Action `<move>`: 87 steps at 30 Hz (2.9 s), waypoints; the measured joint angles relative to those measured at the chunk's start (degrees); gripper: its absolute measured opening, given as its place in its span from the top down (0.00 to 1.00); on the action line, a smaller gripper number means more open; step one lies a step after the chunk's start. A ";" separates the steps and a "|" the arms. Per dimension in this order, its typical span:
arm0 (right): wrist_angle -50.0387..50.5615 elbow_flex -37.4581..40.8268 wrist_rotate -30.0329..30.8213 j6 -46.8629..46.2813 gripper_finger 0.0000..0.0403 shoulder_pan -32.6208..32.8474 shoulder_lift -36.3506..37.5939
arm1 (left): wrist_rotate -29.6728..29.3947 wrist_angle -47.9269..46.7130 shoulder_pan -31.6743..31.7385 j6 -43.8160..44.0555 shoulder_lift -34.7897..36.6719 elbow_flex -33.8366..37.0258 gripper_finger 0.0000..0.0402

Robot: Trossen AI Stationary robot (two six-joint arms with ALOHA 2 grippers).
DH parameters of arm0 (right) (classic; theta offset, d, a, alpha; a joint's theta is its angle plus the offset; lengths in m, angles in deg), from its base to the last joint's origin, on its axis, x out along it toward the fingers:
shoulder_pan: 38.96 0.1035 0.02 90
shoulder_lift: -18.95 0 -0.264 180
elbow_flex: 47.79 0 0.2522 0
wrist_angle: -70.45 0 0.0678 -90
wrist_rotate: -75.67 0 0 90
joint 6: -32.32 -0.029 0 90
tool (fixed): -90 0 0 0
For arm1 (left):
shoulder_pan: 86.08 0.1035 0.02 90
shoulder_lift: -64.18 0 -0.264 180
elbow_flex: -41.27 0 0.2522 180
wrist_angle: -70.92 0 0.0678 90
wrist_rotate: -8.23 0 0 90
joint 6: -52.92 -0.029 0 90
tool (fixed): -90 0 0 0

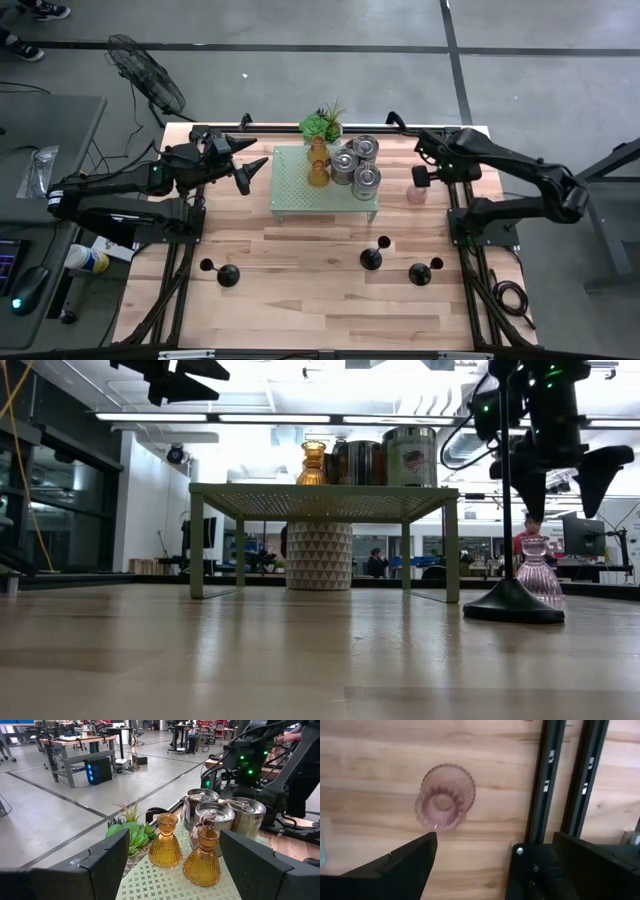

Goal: Pick & Place candle stick holders
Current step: Put the pink glass candle holder on the shelf

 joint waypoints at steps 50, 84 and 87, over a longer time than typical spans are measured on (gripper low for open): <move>-16.02 6.91 -0.23 -6.95 0.28 -4.75 -5.67 | 0.17 -1.56 0.00 0.03 0.00 0.00 0.24; -19.08 6.84 -1.41 -5.36 0.68 -4.77 -8.01 | 0.00 -1.45 0.00 0.03 0.00 0.00 0.24; -19.38 6.84 -1.44 -5.36 0.69 -4.77 -8.03 | 0.02 -1.45 -0.01 0.03 0.00 0.00 0.24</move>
